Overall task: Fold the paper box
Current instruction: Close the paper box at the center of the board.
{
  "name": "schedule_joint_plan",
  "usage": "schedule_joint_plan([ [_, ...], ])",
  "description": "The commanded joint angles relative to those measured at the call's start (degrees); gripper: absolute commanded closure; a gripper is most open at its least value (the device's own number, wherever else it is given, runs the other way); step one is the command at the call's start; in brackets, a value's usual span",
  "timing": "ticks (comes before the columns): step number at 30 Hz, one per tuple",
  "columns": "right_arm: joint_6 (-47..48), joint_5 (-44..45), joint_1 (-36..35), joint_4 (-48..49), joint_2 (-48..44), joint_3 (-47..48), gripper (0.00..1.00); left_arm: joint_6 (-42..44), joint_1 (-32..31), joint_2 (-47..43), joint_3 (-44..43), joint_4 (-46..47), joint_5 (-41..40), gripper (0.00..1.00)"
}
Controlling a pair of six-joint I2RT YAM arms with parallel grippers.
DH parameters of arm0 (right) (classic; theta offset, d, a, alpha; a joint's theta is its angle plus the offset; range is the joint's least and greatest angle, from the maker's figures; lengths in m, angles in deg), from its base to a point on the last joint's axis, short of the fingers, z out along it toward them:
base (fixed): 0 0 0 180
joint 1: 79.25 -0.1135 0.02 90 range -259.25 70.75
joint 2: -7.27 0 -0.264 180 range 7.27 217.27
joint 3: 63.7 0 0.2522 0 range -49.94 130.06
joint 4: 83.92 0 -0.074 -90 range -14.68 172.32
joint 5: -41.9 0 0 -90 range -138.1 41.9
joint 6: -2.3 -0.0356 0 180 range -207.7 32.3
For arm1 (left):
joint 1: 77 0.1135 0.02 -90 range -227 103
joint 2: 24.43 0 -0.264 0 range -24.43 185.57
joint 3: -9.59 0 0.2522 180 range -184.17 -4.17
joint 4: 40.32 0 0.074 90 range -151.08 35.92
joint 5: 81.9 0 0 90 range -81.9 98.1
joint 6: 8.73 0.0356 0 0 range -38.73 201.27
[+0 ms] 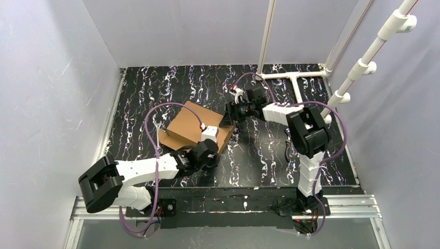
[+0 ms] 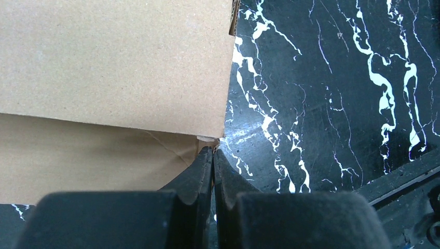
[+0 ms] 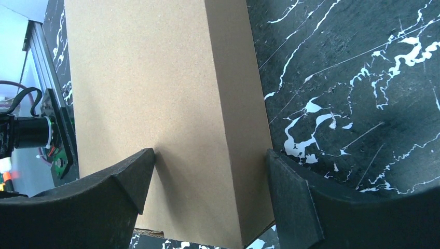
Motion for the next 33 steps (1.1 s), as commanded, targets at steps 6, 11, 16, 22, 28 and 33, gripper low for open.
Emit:
schedule_joint_plan([
  [6,-0.4,0.0,-2.0,-3.0,0.9,-2.0,0.15,-1.5,0.1,-1.3,-1.7,5.4,-4.7,1.00],
  [11,-0.3,0.2,-2.6,-2.9,1.1,-2.2,0.15,-2.2,0.1,-1.1,-2.1,5.4,-6.6,1.00],
  [16,-0.7,1.1,-3.3,-2.3,1.0,-2.7,0.16,-5.7,0.1,-1.7,-1.7,5.4,-8.5,1.00],
  [22,-4.4,2.6,-3.3,2.0,-0.6,-5.6,0.16,-9.4,0.1,-2.6,0.2,6.8,-11.2,1.00],
  [28,-8.1,3.1,-3.4,6.2,-1.3,-8.3,0.18,-10.6,0.1,-3.3,1.2,7.2,-15.3,1.00],
  [33,-8.3,3.5,-4.3,6.7,-1.1,-8.7,0.19,-10.3,0.2,-3.6,1.0,7.5,-16.9,1.00],
])
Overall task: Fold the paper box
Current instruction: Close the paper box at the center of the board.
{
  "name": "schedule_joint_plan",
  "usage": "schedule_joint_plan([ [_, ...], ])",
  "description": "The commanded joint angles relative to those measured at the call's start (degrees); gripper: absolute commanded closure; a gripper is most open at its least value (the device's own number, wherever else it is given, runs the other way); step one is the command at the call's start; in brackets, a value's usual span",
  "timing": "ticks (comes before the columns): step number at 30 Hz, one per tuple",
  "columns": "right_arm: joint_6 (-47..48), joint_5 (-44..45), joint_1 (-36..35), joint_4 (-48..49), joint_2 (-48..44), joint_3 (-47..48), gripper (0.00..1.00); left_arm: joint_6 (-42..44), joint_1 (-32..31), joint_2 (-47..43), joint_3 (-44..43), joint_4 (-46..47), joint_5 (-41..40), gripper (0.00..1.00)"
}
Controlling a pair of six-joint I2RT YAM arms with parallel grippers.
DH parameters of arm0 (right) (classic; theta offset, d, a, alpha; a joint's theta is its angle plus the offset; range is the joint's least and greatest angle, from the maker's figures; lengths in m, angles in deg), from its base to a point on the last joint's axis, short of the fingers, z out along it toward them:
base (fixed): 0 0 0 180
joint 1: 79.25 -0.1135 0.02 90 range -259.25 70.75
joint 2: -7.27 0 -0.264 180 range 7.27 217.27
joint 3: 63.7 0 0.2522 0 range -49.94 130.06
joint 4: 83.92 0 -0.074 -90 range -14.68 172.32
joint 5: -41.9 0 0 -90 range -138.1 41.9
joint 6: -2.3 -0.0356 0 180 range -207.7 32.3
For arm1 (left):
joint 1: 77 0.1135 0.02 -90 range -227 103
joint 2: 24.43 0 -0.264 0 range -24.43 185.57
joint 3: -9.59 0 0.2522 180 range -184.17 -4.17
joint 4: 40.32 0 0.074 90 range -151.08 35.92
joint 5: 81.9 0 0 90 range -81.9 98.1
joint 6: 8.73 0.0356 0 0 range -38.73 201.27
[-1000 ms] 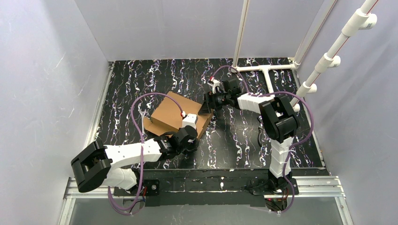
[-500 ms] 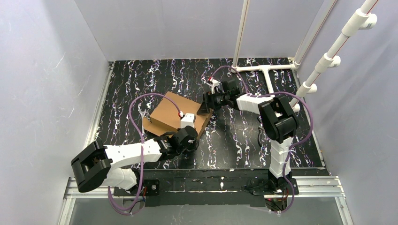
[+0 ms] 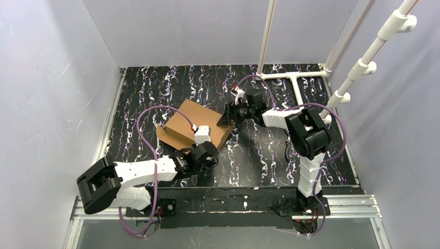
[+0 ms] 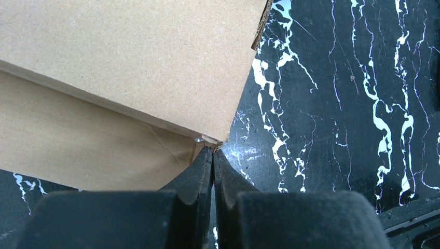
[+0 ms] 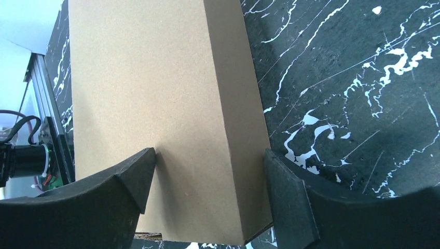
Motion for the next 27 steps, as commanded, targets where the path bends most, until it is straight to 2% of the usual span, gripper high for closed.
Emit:
schedule_joint_plan([
  [1,-1.6,-0.5,-3.3,-5.9,0.2,-2.7,0.19,-0.7,0.8,-2.4,-1.3,6.7,-9.2,1.00],
  [9,-1.3,-0.1,-3.9,-5.9,-0.1,-2.9,0.20,3.0,1.7,-2.5,-0.9,6.6,-12.7,1.00],
  [27,-0.8,0.0,-4.3,-6.1,0.3,-2.9,0.21,11.9,5.5,0.1,-1.9,5.8,-11.6,1.00],
])
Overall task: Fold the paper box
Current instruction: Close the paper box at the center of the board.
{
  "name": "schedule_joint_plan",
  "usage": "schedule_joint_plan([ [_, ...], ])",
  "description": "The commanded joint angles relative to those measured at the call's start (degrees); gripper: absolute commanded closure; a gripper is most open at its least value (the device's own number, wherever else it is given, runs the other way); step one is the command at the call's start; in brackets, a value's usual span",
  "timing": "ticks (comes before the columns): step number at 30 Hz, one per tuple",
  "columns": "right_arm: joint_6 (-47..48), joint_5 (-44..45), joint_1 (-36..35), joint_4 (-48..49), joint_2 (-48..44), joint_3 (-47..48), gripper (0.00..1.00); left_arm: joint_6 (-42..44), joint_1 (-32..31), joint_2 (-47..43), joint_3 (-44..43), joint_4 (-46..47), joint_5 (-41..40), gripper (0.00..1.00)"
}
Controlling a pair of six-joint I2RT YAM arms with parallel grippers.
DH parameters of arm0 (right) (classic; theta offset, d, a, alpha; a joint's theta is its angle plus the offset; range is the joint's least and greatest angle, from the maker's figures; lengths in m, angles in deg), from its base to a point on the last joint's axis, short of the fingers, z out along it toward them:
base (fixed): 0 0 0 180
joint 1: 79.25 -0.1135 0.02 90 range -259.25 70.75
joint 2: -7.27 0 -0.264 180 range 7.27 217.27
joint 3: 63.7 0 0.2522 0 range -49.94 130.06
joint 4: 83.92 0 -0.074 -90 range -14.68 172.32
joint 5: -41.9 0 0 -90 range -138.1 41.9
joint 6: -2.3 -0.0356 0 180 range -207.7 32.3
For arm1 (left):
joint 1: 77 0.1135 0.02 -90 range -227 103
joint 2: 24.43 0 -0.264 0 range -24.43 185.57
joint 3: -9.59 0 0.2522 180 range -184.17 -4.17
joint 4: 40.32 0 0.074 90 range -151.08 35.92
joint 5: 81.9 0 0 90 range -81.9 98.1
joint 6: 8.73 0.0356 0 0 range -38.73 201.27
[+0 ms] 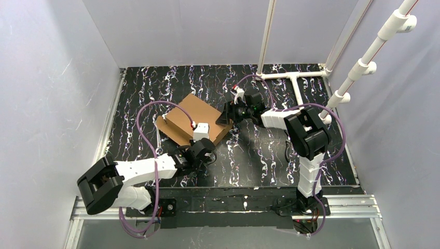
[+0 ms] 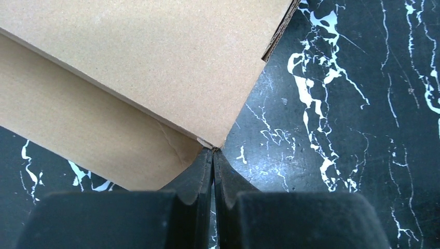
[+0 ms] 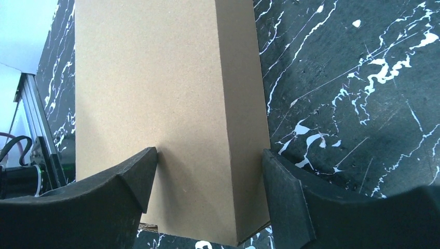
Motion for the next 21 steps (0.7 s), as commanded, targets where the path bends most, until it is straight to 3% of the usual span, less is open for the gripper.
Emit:
schedule_joint_plan([
  [1,1.9,-4.9,-3.2,-8.5,0.4,-2.6,0.21,4.0,2.1,0.0,-2.5,5.9,-8.1,1.00],
  [13,2.6,-4.7,-3.3,-9.1,0.7,-2.3,0.21,19.1,2.4,0.6,-2.2,11.8,-5.5,1.00],
  [21,2.9,-4.5,-3.3,-9.3,0.7,-2.1,0.21,19.7,2.8,1.1,-0.8,13.7,-2.0,1.00],
])
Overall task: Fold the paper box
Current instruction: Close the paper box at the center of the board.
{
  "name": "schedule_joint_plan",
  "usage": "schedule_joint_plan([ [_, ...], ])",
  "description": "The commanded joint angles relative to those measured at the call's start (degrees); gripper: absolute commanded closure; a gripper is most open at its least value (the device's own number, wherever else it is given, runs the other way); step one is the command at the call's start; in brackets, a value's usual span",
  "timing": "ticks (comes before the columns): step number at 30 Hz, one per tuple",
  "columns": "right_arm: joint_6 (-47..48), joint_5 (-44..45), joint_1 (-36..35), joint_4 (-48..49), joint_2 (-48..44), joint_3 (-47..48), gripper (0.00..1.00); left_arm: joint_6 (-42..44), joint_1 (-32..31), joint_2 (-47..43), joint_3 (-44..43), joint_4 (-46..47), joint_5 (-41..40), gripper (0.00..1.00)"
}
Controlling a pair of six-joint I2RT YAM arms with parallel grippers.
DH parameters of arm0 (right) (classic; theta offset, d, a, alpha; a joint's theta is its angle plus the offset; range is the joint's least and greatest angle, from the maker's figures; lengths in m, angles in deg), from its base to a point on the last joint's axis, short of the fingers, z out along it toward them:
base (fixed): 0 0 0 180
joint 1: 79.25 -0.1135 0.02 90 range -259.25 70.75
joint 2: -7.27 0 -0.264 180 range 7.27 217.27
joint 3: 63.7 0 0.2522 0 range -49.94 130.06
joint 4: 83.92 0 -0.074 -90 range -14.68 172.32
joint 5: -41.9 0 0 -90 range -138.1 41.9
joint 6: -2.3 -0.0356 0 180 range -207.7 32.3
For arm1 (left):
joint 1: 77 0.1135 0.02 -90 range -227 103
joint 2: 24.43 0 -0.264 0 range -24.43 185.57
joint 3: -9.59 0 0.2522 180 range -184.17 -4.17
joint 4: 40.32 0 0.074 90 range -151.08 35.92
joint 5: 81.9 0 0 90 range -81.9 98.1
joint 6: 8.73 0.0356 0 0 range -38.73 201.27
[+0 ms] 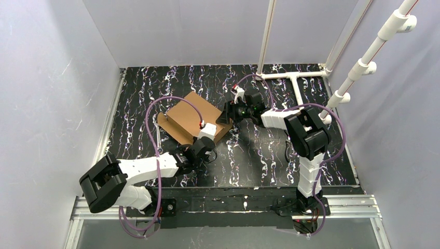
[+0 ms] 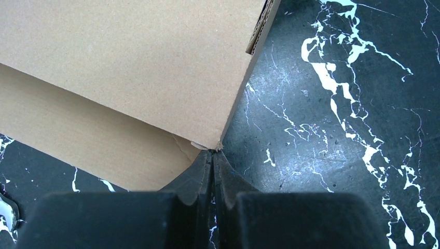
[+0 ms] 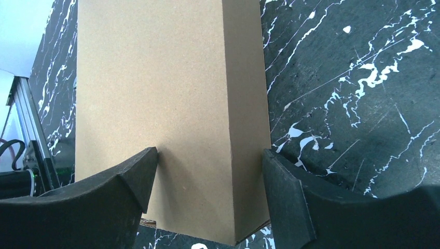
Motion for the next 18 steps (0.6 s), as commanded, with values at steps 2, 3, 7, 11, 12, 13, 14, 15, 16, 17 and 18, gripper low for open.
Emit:
schedule_joint_plan([
  [2,2.5,-5.8,-3.2,-9.7,0.7,-2.1,0.21,1.7,1.6,-1.6,0.3,10.9,-2.5,1.00],
  [3,2.5,-5.8,-3.2,-9.7,0.7,-2.1,0.21,1.4,1.7,-2.4,0.7,10.8,-2.3,1.00],
  [7,2.6,-5.8,-3.2,-9.8,0.7,-2.1,0.21,-0.4,2.0,-4.7,3.0,10.7,-2.2,0.96],
  [11,2.8,-5.7,-3.2,-9.9,0.7,-2.0,0.21,-1.9,2.5,-6.5,4.0,10.6,-0.8,0.90],
  [12,2.8,-5.6,-3.2,-10.0,0.7,-2.0,0.21,-2.2,2.6,-6.7,4.1,10.5,-0.4,0.88],
  [13,2.9,-5.6,-3.2,-10.0,0.7,-2.0,0.21,-2.5,2.6,-6.9,4.0,10.4,-0.2,0.86],
  [14,2.9,-5.6,-3.2,-10.0,0.7,-2.0,0.21,-2.8,2.7,-7.1,3.8,10.2,0.2,0.84],
  [15,2.9,-5.5,-3.2,-10.0,0.7,-2.0,0.21,-3.0,2.8,-7.2,3.7,10.0,0.7,0.82],
  [16,2.9,-5.6,-3.2,-10.1,0.7,-2.0,0.21,-3.1,2.9,-7.4,3.6,9.7,1.2,0.80],
  [17,2.9,-5.5,-3.2,-10.1,0.7,-1.9,0.21,-3.2,3.0,-7.5,3.5,9.3,1.8,0.79],
  [18,2.9,-5.5,-3.2,-10.1,0.7,-1.9,0.21,-3.2,3.0,-7.7,3.3,8.8,2.3,0.78],
])
